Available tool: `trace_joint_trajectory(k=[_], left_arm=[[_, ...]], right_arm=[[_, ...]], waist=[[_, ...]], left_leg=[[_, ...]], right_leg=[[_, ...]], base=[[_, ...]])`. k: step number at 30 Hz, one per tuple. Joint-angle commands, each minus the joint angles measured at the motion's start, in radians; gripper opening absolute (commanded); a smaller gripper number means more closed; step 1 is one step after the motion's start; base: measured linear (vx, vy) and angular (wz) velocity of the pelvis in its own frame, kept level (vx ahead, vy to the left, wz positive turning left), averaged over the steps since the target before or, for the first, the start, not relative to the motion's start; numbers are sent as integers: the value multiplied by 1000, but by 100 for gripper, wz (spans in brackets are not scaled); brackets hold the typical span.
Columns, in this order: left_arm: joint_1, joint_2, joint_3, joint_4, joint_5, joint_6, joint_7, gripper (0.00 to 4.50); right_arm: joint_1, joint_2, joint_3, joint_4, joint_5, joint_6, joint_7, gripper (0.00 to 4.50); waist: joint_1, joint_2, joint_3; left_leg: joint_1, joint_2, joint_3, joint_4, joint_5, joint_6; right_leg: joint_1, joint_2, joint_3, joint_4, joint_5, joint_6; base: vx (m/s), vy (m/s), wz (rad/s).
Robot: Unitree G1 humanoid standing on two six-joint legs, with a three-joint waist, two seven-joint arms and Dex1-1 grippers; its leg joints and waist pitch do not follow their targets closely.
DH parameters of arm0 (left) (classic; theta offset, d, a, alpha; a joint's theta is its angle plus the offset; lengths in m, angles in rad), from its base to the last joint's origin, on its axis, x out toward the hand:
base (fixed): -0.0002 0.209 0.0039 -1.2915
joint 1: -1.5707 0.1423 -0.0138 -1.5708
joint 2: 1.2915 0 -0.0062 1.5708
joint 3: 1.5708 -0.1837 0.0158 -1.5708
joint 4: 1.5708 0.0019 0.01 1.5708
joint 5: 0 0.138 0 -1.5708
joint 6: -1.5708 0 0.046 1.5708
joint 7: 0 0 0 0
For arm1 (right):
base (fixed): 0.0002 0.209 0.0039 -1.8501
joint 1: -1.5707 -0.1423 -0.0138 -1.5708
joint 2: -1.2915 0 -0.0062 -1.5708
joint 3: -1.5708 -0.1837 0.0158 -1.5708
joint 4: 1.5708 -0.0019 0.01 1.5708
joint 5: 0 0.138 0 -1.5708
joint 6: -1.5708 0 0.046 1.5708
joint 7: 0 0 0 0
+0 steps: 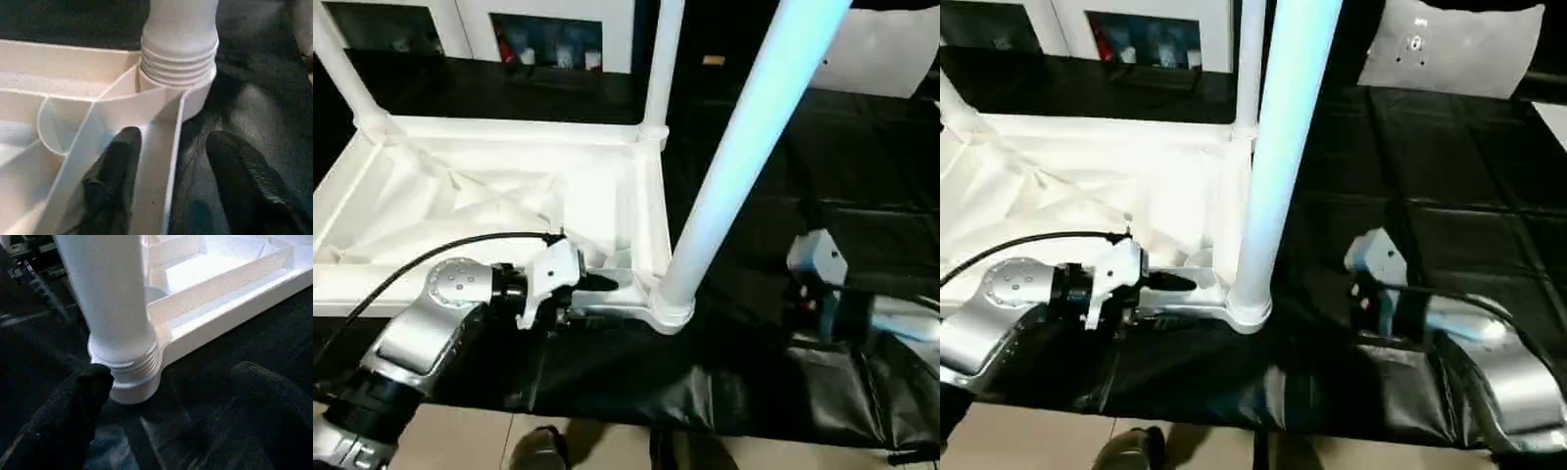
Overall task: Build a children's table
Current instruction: Rotate table base, then rotate leg to tighten
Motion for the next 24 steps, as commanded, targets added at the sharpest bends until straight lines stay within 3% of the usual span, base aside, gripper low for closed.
trace_joint_trajectory(k=[1, 11, 14, 16, 20, 24], left_arm=[[2, 4, -19, 0, 24, -7, -8, 205], [-30, 6, -41, 80, 94, -55, 5, 119], [-37, 10, -41, 97, 106, -62, 1, 107], [-40, 11, -42, 103, 112, -66, -1, 76], [-43, 18, -46, 123, 137, -91, -5, 57], [-45, 22, -54, 134, 153, -111, -10, 15]], right_arm=[[15, -11, -12, -27, -10, -6, 5, 450], [46, -21, 15, -93, 4, 23, -10, 450], [51, -21, 22, -95, 3, 24, -8, 450], [51, -21, 24, -95, 2, 24, -7, 450], [55, -18, 33, -100, 1, 24, -12, 450], [46, -11, 43, -90, -4, 18, -14, 450]], waist=[[2, 3, -86], [-2, 7, -90], [-3, 9, -93], [-4, 10, -95], [-5, 10, -96], [-5, 5, -99]], left_leg=[[17, 7, -4, -64, -272, 34], [23, 3, -9, -63, -300, 32], [20, 5, -11, -66, -291, 35], [19, 8, -11, -68, -291, 38], [22, 6, -10, -67, -302, 40], [21, 2, -10, -64, -306, 36]], right_leg=[[56, -56, 35, -107, -554, -79], [55, -58, 26, -121, -629, -48], [57, -59, 24, -119, -600, -55], [58, -58, 25, -115, -563, -69], [57, -60, 26, -118, -579, -68], [56, -61, 22, -125, -638, -41]], base=[[0, 0, 0], [0, 0, 0], [0, 0, 0], [0, 0, 0], [0, 0, 0], [0, 0, 0]])
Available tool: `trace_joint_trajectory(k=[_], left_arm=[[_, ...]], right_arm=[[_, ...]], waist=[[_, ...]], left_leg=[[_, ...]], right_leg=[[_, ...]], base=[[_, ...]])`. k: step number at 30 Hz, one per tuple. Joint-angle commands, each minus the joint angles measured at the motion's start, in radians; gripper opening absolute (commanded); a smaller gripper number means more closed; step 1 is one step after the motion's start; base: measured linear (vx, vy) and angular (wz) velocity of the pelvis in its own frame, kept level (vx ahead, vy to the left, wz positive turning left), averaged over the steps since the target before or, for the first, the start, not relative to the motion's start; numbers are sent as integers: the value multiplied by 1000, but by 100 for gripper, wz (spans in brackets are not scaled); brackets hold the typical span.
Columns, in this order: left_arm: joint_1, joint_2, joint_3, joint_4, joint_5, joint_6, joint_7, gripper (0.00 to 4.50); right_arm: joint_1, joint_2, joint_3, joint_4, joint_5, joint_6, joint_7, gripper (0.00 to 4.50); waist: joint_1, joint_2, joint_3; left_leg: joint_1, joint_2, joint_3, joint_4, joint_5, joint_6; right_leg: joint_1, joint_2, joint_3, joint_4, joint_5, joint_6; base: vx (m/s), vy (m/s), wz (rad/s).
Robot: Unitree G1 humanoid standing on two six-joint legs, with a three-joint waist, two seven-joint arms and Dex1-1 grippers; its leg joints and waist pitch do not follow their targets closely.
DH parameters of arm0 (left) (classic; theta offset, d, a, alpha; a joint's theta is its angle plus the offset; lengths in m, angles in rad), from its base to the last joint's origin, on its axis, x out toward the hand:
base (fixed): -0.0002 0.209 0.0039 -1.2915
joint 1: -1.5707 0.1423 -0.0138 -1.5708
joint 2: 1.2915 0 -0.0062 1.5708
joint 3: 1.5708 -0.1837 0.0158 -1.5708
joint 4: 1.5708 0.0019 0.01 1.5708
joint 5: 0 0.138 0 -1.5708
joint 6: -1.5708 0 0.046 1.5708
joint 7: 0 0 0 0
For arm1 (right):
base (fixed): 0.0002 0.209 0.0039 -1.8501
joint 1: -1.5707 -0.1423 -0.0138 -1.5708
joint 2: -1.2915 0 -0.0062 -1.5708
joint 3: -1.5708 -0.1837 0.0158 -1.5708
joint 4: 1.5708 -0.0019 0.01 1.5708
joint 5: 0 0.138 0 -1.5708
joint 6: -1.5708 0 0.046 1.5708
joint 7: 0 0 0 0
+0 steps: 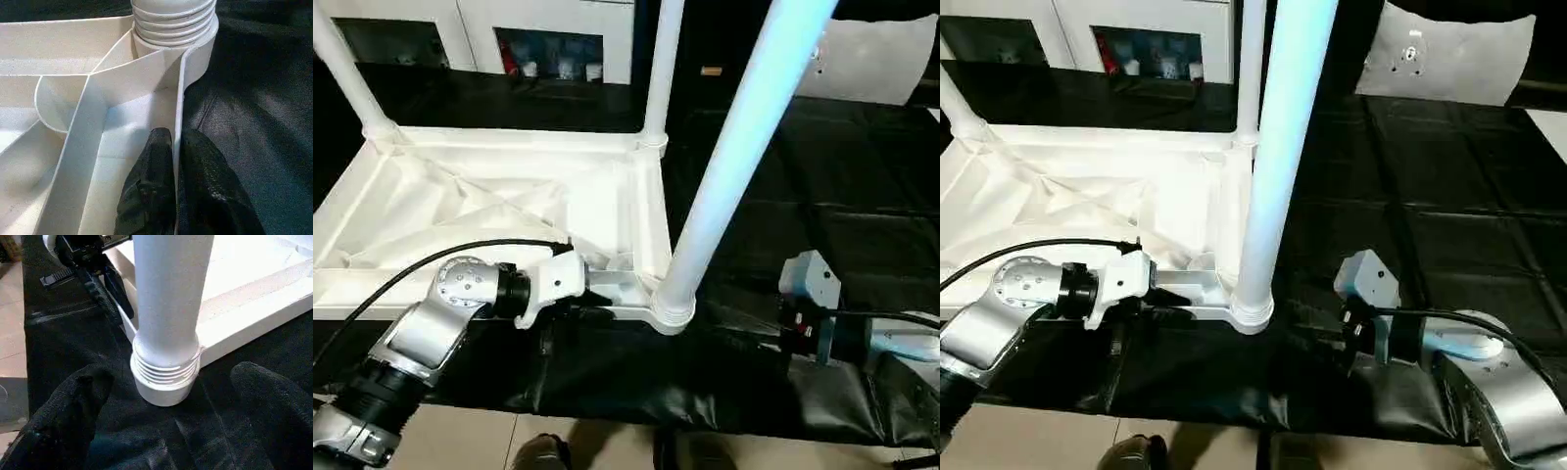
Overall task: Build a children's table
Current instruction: Rotate leg to tighten
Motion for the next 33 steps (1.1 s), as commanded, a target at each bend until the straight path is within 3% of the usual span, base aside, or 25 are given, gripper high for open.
trace_joint_trajectory(k=[1, 8, 13, 16, 17, 18, 24, 28, 33], left_arm=[[-2, 16, -11, 25, 32, -2, 2, 15], [3, 7, -3, 32, 27, -25, -8, 4], [7, 0, -1, 25, -22, -62, -77, 4], [3, 4, -12, 26, -22, -69, -101, 0], [-8, 10, -29, 38, -17, -88, -134, 0], [-9, 10, -31, 40, -17, -91, -138, 0], [-44, 6, -50, 76, -9, -126, -187, 0], [-65, 3, -55, 91, 2, -138, -209, 0], [-87, -2, -57, 120, 13, -155, -222, 0]], right_arm=[[1, 0, 5, -8, -6, -1, -5, 450], [-27, 15, 17, 16, -4, -15, -7, 450], [-93, 66, 42, 98, 27, -79, 59, 450], [-117, 79, 50, 129, 46, -89, 95, 421], [-162, 96, 68, 188, 66, -96, 156, 410], [-168, 97, 71, 196, 67, -97, 163, 403], [-257, 113, 126, 330, 49, -132, 272, 342], [-300, 107, 163, 393, 29, -148, 337, 305], [-353, 99, 193, 461, 25, -150, 417, 263]], waist=[[0, -6, -76], [-9, -9, -84], [-13, -9, -90], [-13, -10, -94], [-11, -10, -95], [-15, -9, -93], [0, -8, -95], [8, -9, -93], [11, -10, -86]], left_leg=[[18, 3, -7, -65, -307, 35], [16, 6, -8, -67, -308, 42], [15, 10, -8, -68, -301, 44], [14, 12, -6, -67, -288, 49], [17, 12, -4, -66, -283, 52], [10, 10, -6, -68, -279, 55], [14, 14, 0, -66, -232, 56], [15, 15, 1, -67, -230, 55], [19, 16, -1, -70, -263, 43]], right_leg=[[45, -59, 27, -112, -644, -40], [47, -60, 26, -107, -597, -57], [48, -62, 29, -98, -544, -82], [51, -62, 32, -93, -497, -103], [50, -61, 34, -89, -469, -118], [54, -61, 33, -84, -451, -132], [59, -61, 39, -70, -338, -185], [59, -62, 39, -67, -330, -198], [56, -64, 39, -75, -407, -174]], base=[[0, 0, 0], [0, 0, 0], [0, 0, 0], [0, 0, 0], [0, 0, 0], [0, 0, 0], [0, 0, 0], [0, 0, 0], [0, 0, 0]])
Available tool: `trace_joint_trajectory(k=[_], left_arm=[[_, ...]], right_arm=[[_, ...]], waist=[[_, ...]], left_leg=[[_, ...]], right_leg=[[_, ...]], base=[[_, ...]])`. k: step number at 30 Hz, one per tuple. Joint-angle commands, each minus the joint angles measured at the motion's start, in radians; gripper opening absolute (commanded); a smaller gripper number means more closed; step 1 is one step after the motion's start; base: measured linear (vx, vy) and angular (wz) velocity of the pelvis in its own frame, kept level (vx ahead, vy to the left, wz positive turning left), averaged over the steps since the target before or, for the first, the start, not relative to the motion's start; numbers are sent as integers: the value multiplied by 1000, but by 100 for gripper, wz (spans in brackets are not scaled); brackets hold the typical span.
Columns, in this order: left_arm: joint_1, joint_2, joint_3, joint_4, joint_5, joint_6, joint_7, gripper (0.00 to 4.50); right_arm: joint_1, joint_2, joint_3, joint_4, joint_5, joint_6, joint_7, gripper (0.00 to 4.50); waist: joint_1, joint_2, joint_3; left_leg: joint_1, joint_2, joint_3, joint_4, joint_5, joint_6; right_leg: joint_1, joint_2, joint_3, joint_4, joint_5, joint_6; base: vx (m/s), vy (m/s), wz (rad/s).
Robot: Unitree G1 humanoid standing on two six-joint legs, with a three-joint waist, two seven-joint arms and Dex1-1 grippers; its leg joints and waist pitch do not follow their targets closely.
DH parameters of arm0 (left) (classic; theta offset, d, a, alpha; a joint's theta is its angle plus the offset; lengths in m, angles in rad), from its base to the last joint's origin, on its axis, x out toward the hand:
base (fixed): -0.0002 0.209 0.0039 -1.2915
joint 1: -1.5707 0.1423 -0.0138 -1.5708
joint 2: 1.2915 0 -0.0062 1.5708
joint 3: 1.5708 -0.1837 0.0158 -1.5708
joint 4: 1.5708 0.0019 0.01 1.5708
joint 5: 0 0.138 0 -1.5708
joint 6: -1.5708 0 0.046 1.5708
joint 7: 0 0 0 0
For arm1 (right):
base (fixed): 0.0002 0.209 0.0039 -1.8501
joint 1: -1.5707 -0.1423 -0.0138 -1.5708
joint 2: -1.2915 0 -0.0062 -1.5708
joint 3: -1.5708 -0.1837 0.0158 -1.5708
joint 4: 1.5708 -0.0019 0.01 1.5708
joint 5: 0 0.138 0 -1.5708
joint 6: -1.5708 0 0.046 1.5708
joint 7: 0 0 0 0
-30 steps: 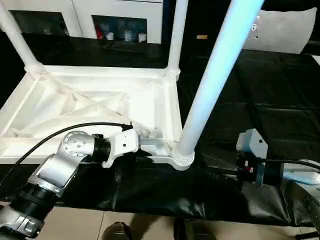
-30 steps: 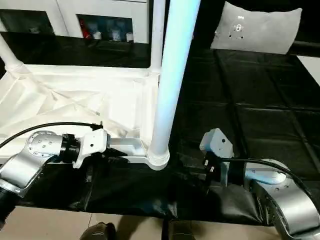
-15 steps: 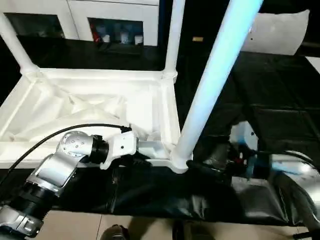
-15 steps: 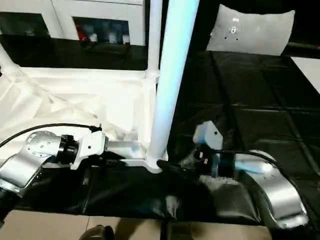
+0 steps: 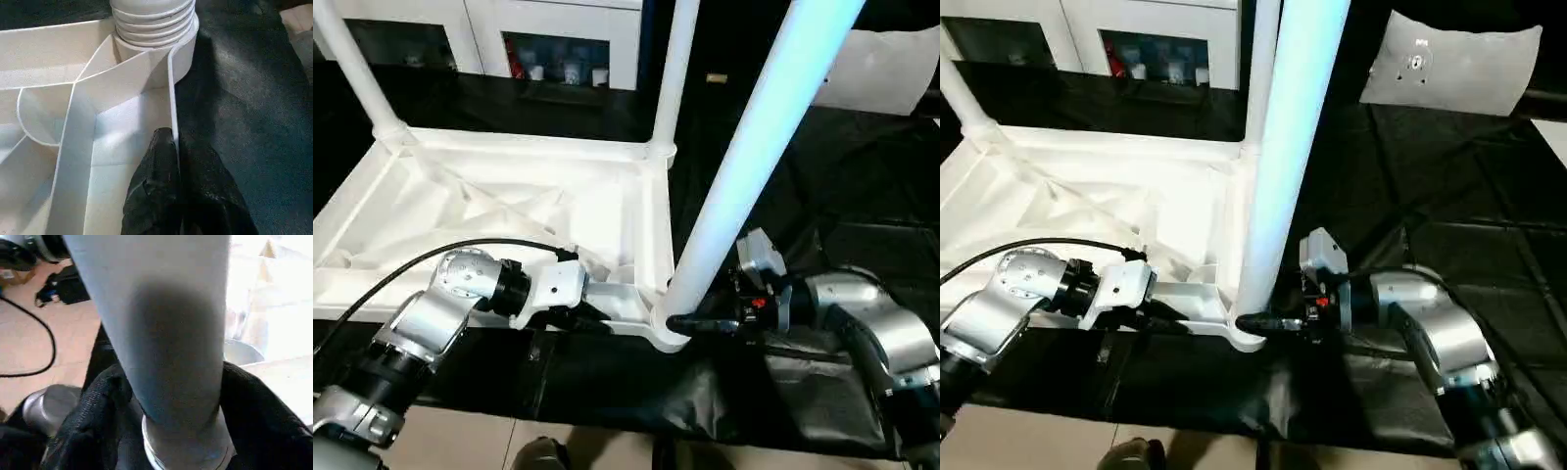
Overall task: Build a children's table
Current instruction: Rotate leg to tighten
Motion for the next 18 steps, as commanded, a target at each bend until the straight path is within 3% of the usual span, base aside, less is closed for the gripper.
trace_joint_trajectory(k=[1, 5, 11, 14, 16, 18], left_arm=[[-14, -2, -21, -3, 18, -28, -27, 0], [-20, -2, -20, 6, 17, -30, -28, 0], [-19, -15, -1, 2, 5, 10, -4, 0], [-21, -36, 21, -9, 6, 91, 61, 0], [-29, -85, 56, -30, -3, 205, 161, 0], [-35, -127, 76, -52, -7, 278, 238, 0]], right_arm=[[-12, -12, 18, 14, -12, -16, 37, 258], [-40, -10, 31, 51, -17, -28, 75, 219], [-39, -2, 39, 49, -10, -11, 88, 204], [-15, 16, 28, 16, 8, 22, 45, 201], [12, 61, 10, -12, -20, 35, -90, 201], [27, 110, -4, -25, -67, 36, -227, 200]], waist=[[0, 1, -70], [2, -1, -68], [4, -4, -68], [6, -4, -65], [4, -5, -60], [2, -6, -56]], left_leg=[[19, 17, -1, -67, -265, 39], [18, 18, -2, -68, -267, 37], [16, 18, -1, -69, -250, 43], [17, 18, 0, -70, -257, 42], [17, 19, 0, -72, -271, 35], [18, 11, -4, -71, -296, 16]], right_leg=[[55, -62, 40, -83, -422, -170], [53, -62, 40, -84, -438, -162], [55, -62, 41, -80, -414, -168], [53, -61, 41, -83, -427, -166], [50, -62, 42, -87, -460, -161], [46, -62, 35, -98, -569, -119]], base=[[0, 0, 0], [0, 0, 0], [0, 0, 0], [0, 0, 0], [0, 0, 0], [0, 0, 0]])
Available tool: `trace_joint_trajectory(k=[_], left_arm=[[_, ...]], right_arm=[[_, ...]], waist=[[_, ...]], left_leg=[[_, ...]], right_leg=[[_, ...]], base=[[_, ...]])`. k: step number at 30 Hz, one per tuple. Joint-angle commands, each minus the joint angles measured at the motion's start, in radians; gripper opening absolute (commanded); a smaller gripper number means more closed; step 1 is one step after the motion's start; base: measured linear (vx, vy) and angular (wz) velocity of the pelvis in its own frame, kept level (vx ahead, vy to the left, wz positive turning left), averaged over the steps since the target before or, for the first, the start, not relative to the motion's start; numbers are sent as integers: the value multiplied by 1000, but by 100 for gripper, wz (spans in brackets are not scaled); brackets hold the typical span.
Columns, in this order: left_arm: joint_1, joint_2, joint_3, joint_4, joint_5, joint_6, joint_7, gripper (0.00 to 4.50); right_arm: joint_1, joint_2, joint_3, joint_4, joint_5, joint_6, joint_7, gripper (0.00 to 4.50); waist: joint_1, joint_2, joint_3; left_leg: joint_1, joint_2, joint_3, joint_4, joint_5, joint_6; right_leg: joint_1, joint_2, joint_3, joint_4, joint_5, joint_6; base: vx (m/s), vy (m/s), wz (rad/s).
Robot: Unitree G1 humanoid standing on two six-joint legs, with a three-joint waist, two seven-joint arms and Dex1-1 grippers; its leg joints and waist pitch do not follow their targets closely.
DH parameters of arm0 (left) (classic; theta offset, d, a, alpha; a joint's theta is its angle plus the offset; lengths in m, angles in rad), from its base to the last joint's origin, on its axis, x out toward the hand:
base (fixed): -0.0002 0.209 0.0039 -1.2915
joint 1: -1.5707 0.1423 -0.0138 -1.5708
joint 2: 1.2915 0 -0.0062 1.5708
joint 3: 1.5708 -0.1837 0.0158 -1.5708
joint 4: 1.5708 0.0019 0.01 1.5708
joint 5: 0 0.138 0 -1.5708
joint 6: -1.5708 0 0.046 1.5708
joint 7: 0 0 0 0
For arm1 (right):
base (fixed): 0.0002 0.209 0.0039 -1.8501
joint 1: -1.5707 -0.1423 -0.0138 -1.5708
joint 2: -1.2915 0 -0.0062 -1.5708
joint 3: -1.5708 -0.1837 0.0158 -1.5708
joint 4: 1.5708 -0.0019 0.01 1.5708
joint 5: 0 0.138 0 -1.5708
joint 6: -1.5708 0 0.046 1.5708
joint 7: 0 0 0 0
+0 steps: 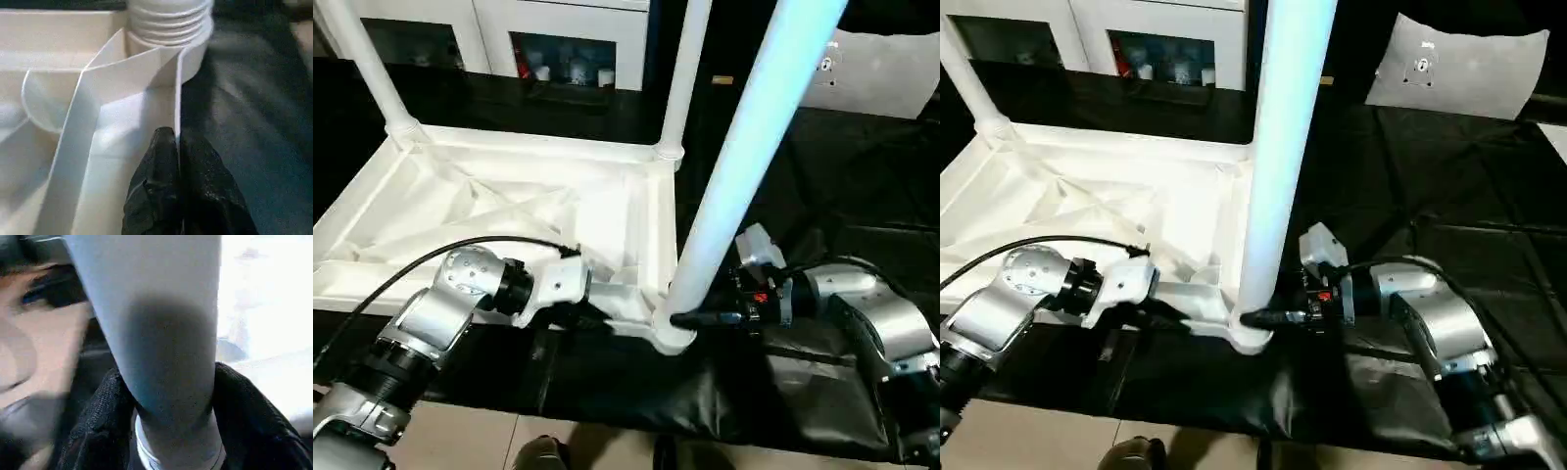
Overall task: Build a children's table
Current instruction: Rotate leg to tighten
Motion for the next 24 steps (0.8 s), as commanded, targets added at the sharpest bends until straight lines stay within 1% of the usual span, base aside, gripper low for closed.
trace_joint_trajectory(k=[1, 2, 3, 4, 5, 6, 7, 8, 9, 10, 11, 12, 13, 14, 15, 16, 17, 18, 19, 20, 21, 22, 23, 24], left_arm=[[-29, -72, 36, -42, -12, 95, 159, 0], [-30, -81, 38, -45, -10, 107, 173, 0], [-34, -102, 44, -51, -7, 133, 208, 0], [-40, -130, 50, -53, 2, 162, 250, 0], [-47, -163, 56, -53, 9, 190, 295, 0], [-56, -198, 64, -51, 19, 218, 343, 0], [-63, -222, 69, -47, 26, 234, 374, 0], [-71, -249, 76, -46, 37, 260, 411, 0], [-94, -304, 74, -20, 77, 273, 495, 0], [-102, -321, 70, -9, 89, 273, 520, 0], [-112, -341, 64, 6, 102, 272, 549, 0], [-118, -356, 63, 15, 111, 273, 573, 0], [-126, -368, 60, 30, 123, 266, 596, 0], [-128, -370, 58, 34, 127, 263, 600, 0], [-131, -369, 54, 44, 140, 254, 610, 0], [-131, -367, 54, 46, 150, 252, 616, 0], [-131, -367, 54, 46, 152, 252, 617, 0], [-130, -357, 55, 48, 158, 245, 610, 0], [-128, -347, 58, 48, 166, 238, 604, 0], [-125, -334, 58, 49, 171, 229, 592, 0], [-114, -300, 52, 45, 175, 201, 556, 0], [-107, -280, 50, 45, 176, 183, 536, 0], [-103, -270, 50, 45, 177, 174, 525, 0], [-98, -255, 47, 47, 175, 151, 503, 0]], right_arm=[[18, 62, 36, -41, -39, 33, -139, 199], [20, 74, 31, -45, -42, 42, -164, 198], [23, 104, 19, -54, -48, 62, -223, 197], [24, 141, 8, -62, -61, 74, -289, 197], [25, 186, -4, -66, -80, 84, -367, 196], [24, 230, -16, -69, -98, 96, -441, 196], [23, 260, -23, -70, -106, 106, -489, 195], [23, 297, -32, -75, -115, 121, -549, 195], [14, 386, -50, -64, -157, 127, -705, 195], [11, 421, -55, -58, -165, 129, -755, 195], [7, 463, -61, -50, -173, 132, -815, 195], [4, 495, -70, -43, -175, 131, -859, 195], [-1, 523, -77, -33, -174, 121, -890, 195], [-2, 528, -76, -30, -175, 117, -893, 195], [-1, 537, -79, -27, -180, 99, -897, 195], [2, 542, -84, -30, -186, 93, -900, 230], [2, 543, -85, -31, -187, 93, -901, 251], [7, 538, -100, -38, -177, 94, -891, 265], [13, 533, -114, -47, -171, 97, -884, 267], [20, 516, -121, -58, -164, 94, -861, 275], [34, 469, -129, -83, -150, 83, -806, 287], [41, 438, -136, -96, -131, 86, -765, 300], [44, 422, -141, -102, -119, 90, -744, 309], [49, 396, -145, -111, -104, 89, -707, 318]], waist=[[-6, -7, -57], [-12, -8, -55], [-22, -9, -55], [-26, -9, -55], [-32, -7, -54], [-39, -5, -55], [-43, -8, -55], [-49, -9, -55], [-54, -2, -56], [-54, -2, -56], [-58, -2, -56], [-59, 0, -55], [-62, 0, -55], [-64, 2, -54], [-64, 2, -55], [-63, 3, -55], [-63, 3, -55], [-62, 3, -56], [-61, 3, -56], [-61, 2, -57], [-58, 2, -57], [-58, 2, -57], [-57, 1, -57], [-58, 1, -61]], left_leg=[[14, 10, -7, -72, -300, 10], [15, 6, -10, -73, -309, 5], [10, 4, -15, -74, -316, 3], [7, 4, -16, -75, -314, 2], [9, 3, -16, -76, -321, 0], [14, 1, -16, -73, -333, 1], [14, 0, -16, -73, -336, 3], [10, -1, -17, -75, -329, 8], [12, 0, -19, -78, -326, 9], [12, 0, -19, -78, -326, 9], [13, -5, -19, -79, -333, 12], [17, -5, -20, -80, -342, 14], [18, -4, -20, -79, -353, 21], [17, -5, -19, -81, -356, 25], [15, -4, -19, -83, -356, 33], [14, -3, -19, -83, -356, 36], [14, -3, -19, -83, -356, 36], [13, -3, -16, -83, -346, 42], [12, -3, -15, -84, -339, 45], [12, -3, -15, -84, -335, 46], [10, -2, -14, -85, -321, 53], [10, -2, -14, -85, -321, 53], [7, 1, -14, -87, -315, 60], [-2, 0, -17, -86, -294, 63]], right_leg=[[48, -61, 31, -99, -595, -104], [44, -61, 28, -107, -641, -81], [49, -62, 23, -111, -668, -60], [51, -62, 22, -111, -667, -54], [45, -61, 20, -116, -670, -48], [41, -60, 18, -119, -673, -47], [41, -59, 17, -123, -674, -45], [45, -59, 17, -123, -665, -43], [41, -59, 16, -124, -638, -48], [41, -59, 16, -124, -638, -48], [39, -56, 18, -126, -628, -42], [37, -56, 19, -127, -625, -42], [35, -56, 21, -127, -609, -44], [35, -55, 22, -128, -602, -44], [38, -56, 23, -125, -573, -44], [38, -56, 24, -124, -566, -45], [38, -56, 24, -124, -566, -45], [39, -57, 28, -123, -542, -50], [39, -56, 29, -121, -533, -55], [41, -57, 29, -121, -529, -56], [44, -57, 31, -118, -509, -56], [44, -57, 31, -118, -509, -56], [49, -54, 32, -115, -488, -55], [58, -59, 31, -109, -465, -68]], base=[[0, 0, 0], [0, 0, 0], [0, 0, 0], [0, 0, 0], [0, 0, 0], [0, 0, 0], [0, 0, 0], [0, 0, 0], [0, 0, 0], [0, 0, 0], [0, 0, 0], [0, 0, 0], [0, 0, 0], [0, 0, 0], [0, 0, 0], [0, 0, 0], [0, 0, 0], [0, 0, 0], [0, 0, 0], [0, 0, 0], [0, 0, 0], [0, 0, 0], [0, 0, 0], [0, 0, 0]])
